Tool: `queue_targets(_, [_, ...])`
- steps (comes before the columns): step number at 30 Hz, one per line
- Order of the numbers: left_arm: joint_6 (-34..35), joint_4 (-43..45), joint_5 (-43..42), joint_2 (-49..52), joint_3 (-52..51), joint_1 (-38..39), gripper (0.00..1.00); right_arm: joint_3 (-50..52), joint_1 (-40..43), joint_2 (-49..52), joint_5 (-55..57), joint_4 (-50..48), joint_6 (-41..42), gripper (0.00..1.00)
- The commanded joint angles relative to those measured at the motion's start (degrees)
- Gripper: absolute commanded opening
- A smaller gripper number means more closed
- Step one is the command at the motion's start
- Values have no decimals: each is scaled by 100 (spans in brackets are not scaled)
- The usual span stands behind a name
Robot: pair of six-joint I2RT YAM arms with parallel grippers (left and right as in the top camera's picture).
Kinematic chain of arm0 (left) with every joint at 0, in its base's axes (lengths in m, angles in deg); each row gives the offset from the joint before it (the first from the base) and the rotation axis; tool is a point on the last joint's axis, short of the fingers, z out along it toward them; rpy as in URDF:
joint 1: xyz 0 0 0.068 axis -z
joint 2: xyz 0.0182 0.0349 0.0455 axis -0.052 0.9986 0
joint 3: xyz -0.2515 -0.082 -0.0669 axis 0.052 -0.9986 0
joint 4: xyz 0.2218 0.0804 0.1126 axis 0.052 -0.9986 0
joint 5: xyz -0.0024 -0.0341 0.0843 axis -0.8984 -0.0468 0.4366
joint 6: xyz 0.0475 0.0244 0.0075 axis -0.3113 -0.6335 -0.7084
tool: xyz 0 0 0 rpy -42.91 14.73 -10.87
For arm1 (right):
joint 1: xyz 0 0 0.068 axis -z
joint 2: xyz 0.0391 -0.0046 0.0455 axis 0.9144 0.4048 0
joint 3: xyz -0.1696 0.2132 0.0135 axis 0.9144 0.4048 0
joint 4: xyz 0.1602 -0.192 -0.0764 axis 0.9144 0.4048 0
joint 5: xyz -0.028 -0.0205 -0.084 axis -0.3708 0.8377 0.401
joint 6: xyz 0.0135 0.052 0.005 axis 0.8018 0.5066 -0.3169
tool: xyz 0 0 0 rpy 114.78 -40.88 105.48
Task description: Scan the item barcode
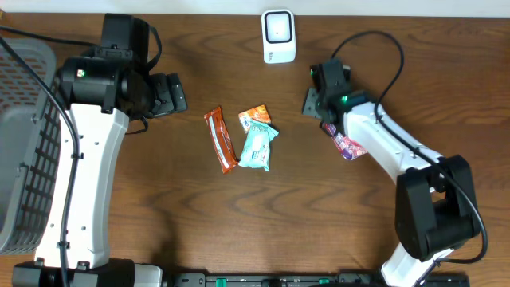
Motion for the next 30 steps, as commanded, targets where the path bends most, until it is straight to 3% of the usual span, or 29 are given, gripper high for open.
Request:
queue_targets(1, [48,-22,4,42,-11,-20,98,-713,181,-109,306,640,125,59])
queue_targets(9, [48,-22,2,42,-11,-20,98,-787,358,234,245,1576,813,60])
queue_targets(16, [48,-22,2,42,-11,-20,98,-787,356,874,-229,1926,732,64])
queue_targets(20, [48,-22,2,42,-11,-20,98,-787,358,938,-267,2312,136,64])
queue_targets(26, [48,-22,4,42,-11,-20,98,-807,352,848,-876,3377,-2024,65])
queue_targets(28, [48,-22,4,42,-11,-20,98,-841,332,798,-1366,3757,-2804,71])
queue_targets(30, [48,-22,2,42,-11,-20,98,-935,315,758,-1294,4172,-3069,81])
